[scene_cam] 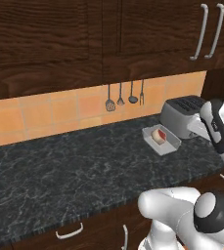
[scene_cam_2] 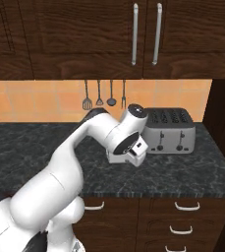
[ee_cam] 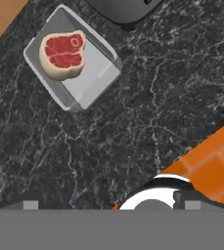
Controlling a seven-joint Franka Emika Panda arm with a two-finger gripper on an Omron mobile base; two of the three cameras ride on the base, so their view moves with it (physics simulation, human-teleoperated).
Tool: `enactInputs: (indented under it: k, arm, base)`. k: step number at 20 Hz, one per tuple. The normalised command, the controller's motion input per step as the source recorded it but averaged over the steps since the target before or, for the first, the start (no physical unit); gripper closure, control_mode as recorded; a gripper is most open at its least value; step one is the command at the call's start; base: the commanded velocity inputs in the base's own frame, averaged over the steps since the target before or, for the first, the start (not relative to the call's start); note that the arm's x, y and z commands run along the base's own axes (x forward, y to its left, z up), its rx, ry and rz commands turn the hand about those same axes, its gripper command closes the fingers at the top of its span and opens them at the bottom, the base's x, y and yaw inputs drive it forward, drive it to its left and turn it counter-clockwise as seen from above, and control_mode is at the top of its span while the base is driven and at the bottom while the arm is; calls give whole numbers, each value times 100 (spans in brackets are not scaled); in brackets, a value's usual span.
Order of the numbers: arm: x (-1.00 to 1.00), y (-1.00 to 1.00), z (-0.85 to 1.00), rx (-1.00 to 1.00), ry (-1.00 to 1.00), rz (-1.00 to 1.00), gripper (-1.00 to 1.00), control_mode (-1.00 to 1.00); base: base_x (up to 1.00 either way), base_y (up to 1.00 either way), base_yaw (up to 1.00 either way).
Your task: Take the meat container that has the steak and place it on the second highest rack of the freezer. Then take the vegetable container that has the tomato and avocado and place it on the highest rack of the freezer.
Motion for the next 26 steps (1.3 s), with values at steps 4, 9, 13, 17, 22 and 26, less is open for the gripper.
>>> enactInputs:
  k: [4,9,13,17,22,26]
  arm:
    - [53,12,-34,0,0,-14,-100,-100]
    - [53,0,-36,0,6,-10,-100,-100]
    - [55,0,-36,0,6,-10,-100,-100]
    - [47,0,-21,0,3,-8,-100,-100]
    - [40,-7,-17,0,0,-4,-100,-100]
    - [26,-28,-29,3,1,0,-100,-100]
  base:
    - [0,0,0]
    - [0,0,0]
    - [0,0,0]
    - [0,0,0]
    - [0,0,0]
    - [0,0,0]
